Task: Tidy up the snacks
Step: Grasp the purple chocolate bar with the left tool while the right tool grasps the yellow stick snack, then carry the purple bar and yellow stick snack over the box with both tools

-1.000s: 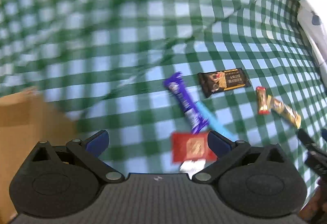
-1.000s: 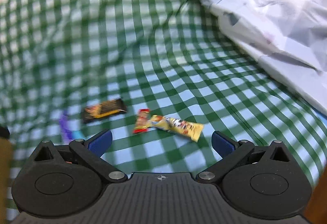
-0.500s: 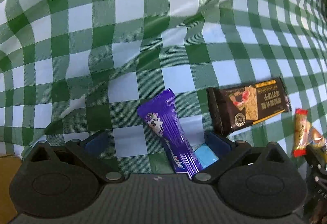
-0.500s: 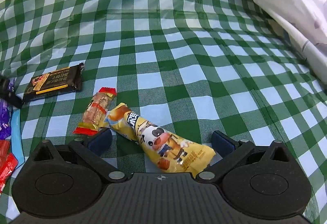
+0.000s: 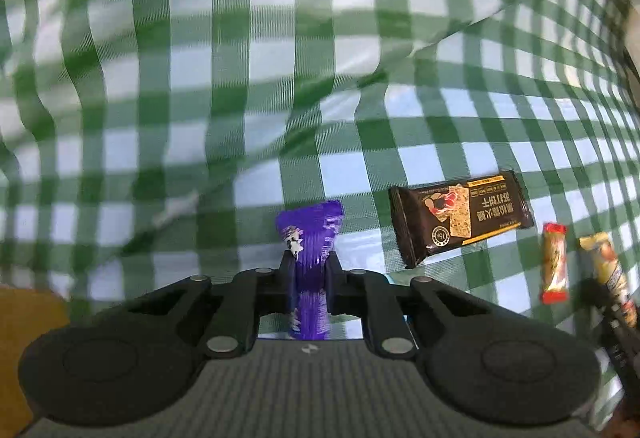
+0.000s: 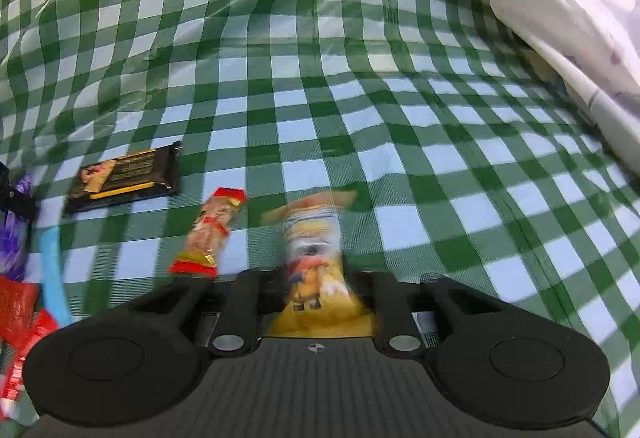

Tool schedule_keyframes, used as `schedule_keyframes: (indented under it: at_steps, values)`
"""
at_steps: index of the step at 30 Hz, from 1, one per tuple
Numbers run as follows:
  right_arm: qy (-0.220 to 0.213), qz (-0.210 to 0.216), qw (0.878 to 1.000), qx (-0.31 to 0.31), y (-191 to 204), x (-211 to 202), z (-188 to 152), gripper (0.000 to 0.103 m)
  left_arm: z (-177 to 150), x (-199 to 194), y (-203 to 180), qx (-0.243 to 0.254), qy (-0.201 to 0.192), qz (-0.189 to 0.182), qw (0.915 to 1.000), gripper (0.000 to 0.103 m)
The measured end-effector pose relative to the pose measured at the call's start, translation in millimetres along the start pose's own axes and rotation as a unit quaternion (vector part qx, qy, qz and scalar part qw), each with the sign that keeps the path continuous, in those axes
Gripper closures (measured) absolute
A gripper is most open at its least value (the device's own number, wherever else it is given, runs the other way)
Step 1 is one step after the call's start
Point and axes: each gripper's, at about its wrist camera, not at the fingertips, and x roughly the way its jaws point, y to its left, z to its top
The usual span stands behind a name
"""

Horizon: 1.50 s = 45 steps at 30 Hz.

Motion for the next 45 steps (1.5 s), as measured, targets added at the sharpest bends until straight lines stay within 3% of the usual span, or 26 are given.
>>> schedule_keyframes:
  at_steps: [9,17,23,30,34,40,45]
  values:
    - [-0.03,0.007,0.999,0.007,13,-49,-8,0.086,-19,-63,20,0.006,-0.022,-0.019,0.9995,0.088]
    - [-0.098,0.038,0.993,0.053,38,-163,-17,0.086,-68,-191,66,0.004,-0.113,-0.034,0.993,0.088]
    - [-0.101,0.1,0.985,0.101,81,-258,-49,0.086,-159,-278,113,0.014,-0.131,-0.049,0.9901,0.088]
    - [-0.058,0.163,0.982,0.076,161,-345,-97,0.086,-271,-346,175,-0.019,-0.133,-0.025,0.9906,0.088]
    - [-0.036,0.213,0.976,0.029,212,-385,-121,0.086,-328,-371,209,-0.047,-0.125,-0.001,0.991,0.088]
    - [-0.042,0.272,0.961,-0.029,274,-435,-142,0.086,-393,-402,244,-0.067,-0.131,0.035,0.9884,0.088]
    - [-0.049,0.287,0.955,-0.059,295,-460,-155,0.086,-429,-427,257,-0.088,-0.152,0.033,0.9839,0.088]
